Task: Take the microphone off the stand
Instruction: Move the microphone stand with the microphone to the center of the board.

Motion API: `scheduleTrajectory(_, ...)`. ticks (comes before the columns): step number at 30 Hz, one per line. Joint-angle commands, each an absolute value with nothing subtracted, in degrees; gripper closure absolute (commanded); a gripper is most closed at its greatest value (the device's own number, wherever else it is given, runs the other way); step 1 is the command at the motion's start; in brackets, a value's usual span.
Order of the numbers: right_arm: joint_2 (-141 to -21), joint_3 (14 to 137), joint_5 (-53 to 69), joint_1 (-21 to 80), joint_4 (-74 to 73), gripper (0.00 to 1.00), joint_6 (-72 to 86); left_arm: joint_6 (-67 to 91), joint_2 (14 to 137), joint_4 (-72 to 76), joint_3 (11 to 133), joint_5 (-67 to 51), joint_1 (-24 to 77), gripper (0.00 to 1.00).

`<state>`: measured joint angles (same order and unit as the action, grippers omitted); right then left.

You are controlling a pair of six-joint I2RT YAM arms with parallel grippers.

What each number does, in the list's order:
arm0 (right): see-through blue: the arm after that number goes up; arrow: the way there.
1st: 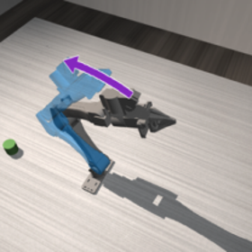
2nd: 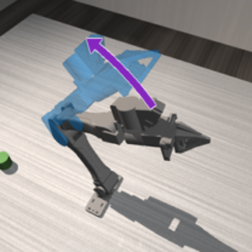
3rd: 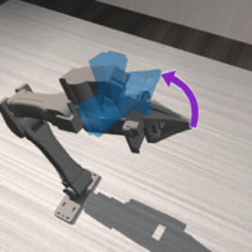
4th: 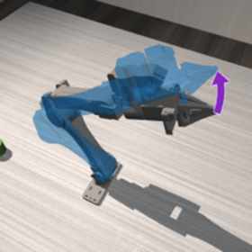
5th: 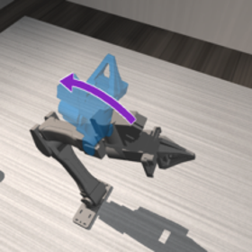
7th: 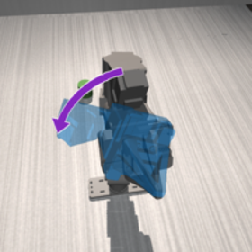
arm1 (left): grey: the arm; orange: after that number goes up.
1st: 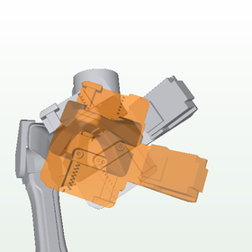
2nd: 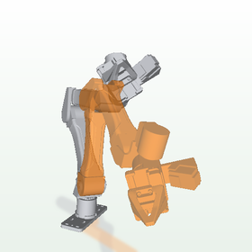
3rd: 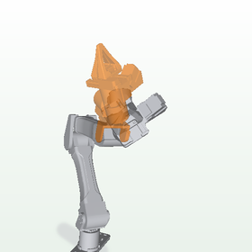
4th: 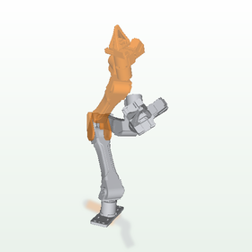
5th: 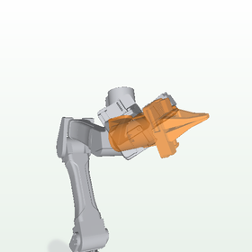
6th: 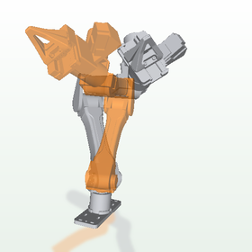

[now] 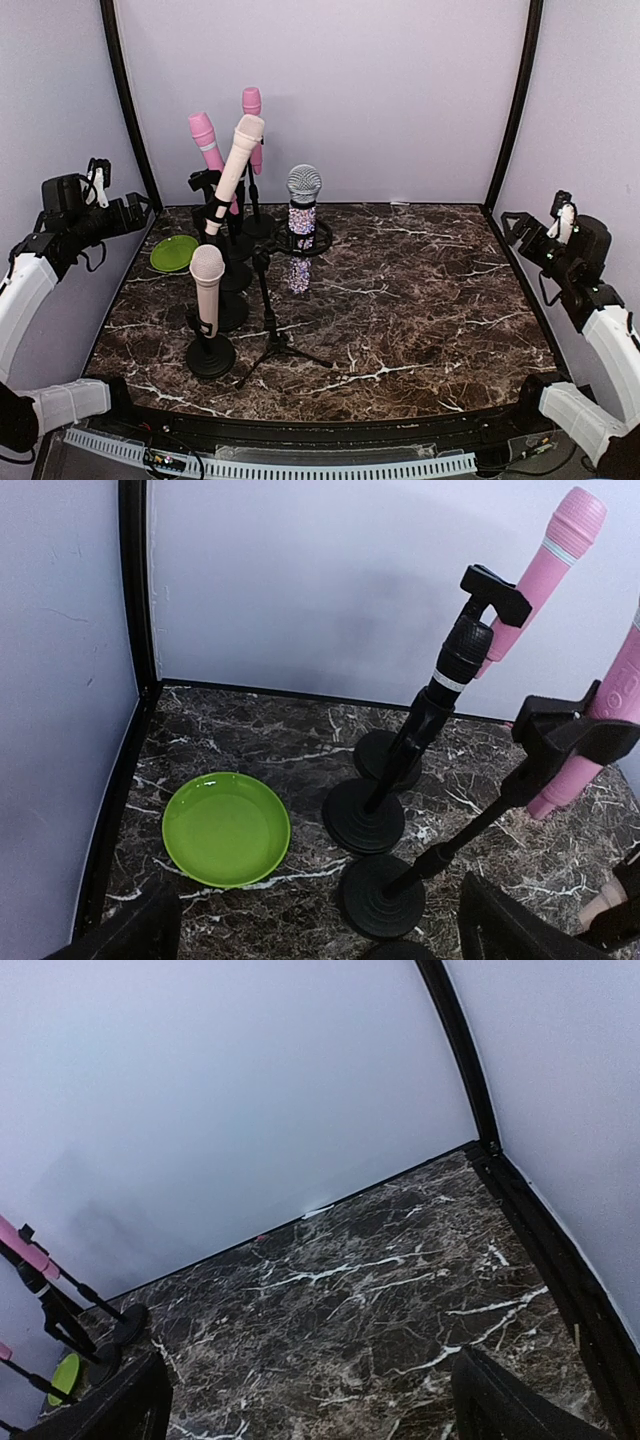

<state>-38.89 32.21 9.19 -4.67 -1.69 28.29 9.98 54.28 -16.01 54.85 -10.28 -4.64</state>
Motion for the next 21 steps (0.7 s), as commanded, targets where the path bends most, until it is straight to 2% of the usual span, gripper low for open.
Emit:
scheduleTrajectory(1, -37.2, 32.1, 19.2, -4.7, 2.1, 0.01, 29.8, 8.8, 48.4, -10.4, 49.2, -13.8, -4.7, 0.01)
scheduleTrajectory(8, -36.6, 30.1, 27.6, -4.6, 9.8, 0.01, 34.8, 11.9, 43.0, -7.4, 46.3, -10.5, -4.7, 0.01)
scheduleTrajectory(12, -35.8, 29.8, 30.7, -4.2, 12.8, 0.01, 37.1, 10.5, 41.1, -5.2, 43.9, -12.7, -4.7, 0.01)
scheduleTrajectory(17, -35.7, 28.5, 40.0, -1.3, 22.5, 0.01, 41.2, 6.8, 42.7, -4.5, 44.1, -24.1, -4.7, 0.01)
scheduleTrajectory(21, -37.8, 33.2, 39.6, 6.2, 17.9, 0.01, 36.9, 6.7, 43.7, -0.5, 45.5, -34.1, -4.7, 0.01)
